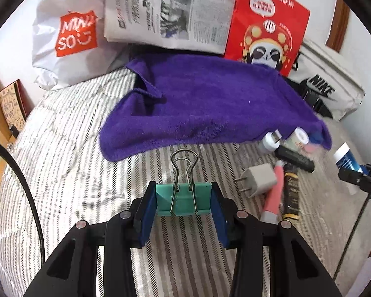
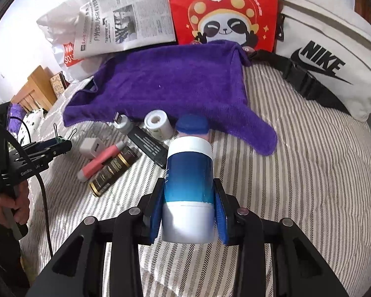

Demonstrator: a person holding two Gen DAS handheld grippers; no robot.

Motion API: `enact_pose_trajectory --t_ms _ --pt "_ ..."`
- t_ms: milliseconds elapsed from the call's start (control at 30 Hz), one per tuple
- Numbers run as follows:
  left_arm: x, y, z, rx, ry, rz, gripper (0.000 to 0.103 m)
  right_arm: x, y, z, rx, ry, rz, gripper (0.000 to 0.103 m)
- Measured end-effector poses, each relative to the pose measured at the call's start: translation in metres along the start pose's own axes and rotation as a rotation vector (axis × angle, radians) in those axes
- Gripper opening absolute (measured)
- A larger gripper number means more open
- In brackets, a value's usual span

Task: Organize rigid objects
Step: 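Carry the bottle onto the towel and open the right gripper while the left carries the clip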

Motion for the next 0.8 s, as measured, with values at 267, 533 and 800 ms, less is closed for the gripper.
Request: enact_pose_trajectory --t_ms 267,533,800 --pt "0.002 -0.026 0.022 0.032 -0.015 -0.030 0.039 -0.003 -0.008 0.020 0.043 -0.016 0.002 0.037" --pt "0.002 -0.027 0.045 0.047 -0.023 -0.053 0.039 -0.006 -0.009 0.043 0.074 -0.013 0.003 0.037" --pt "0.001 -0.015 0.070 0.043 0.005 -0.047 0.039 -0.003 0.001 0.074 0.092 0.013 0.000 0.037"
Point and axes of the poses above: each gripper's, at about its wrist camera, not at the fingertips, and y roughly the way its jaws point, x to its right, z to its top, the point moved 4 cm from there along y, roughly the way its jaws point, and after that the axes turned 12 degrees about -z, right-handed, at the moved point
